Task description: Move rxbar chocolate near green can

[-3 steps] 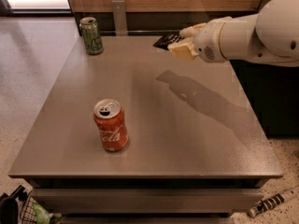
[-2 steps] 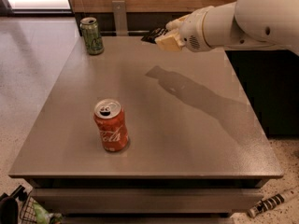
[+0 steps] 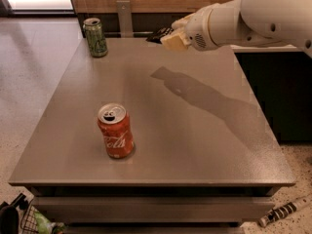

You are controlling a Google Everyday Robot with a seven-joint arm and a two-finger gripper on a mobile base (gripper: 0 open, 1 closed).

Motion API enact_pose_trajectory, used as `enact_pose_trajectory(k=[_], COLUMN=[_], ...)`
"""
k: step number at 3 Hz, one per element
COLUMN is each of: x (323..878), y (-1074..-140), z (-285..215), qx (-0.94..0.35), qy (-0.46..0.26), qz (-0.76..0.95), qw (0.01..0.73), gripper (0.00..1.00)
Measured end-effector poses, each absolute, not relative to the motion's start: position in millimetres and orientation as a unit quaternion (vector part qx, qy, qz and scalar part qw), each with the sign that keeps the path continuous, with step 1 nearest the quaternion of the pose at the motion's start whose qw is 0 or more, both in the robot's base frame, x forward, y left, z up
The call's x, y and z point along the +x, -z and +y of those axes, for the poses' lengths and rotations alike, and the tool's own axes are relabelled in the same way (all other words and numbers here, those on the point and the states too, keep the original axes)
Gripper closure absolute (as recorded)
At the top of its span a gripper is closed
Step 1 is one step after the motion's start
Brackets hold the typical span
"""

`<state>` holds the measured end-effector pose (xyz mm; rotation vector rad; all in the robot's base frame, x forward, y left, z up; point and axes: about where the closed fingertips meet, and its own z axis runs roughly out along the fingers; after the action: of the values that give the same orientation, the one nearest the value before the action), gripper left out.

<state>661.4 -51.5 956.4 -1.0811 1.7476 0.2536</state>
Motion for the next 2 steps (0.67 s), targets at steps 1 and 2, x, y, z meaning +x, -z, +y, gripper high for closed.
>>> enact_pose_trajectory(k=[1,2], x=[694,750], y=[-945,-927], z=[-46,-31], qx=[-0.453,-0.456], qy=[-0.11,-0.136], qz=[0.737,0.743], qw=[0.489,0.471], gripper=[1.0,1.0])
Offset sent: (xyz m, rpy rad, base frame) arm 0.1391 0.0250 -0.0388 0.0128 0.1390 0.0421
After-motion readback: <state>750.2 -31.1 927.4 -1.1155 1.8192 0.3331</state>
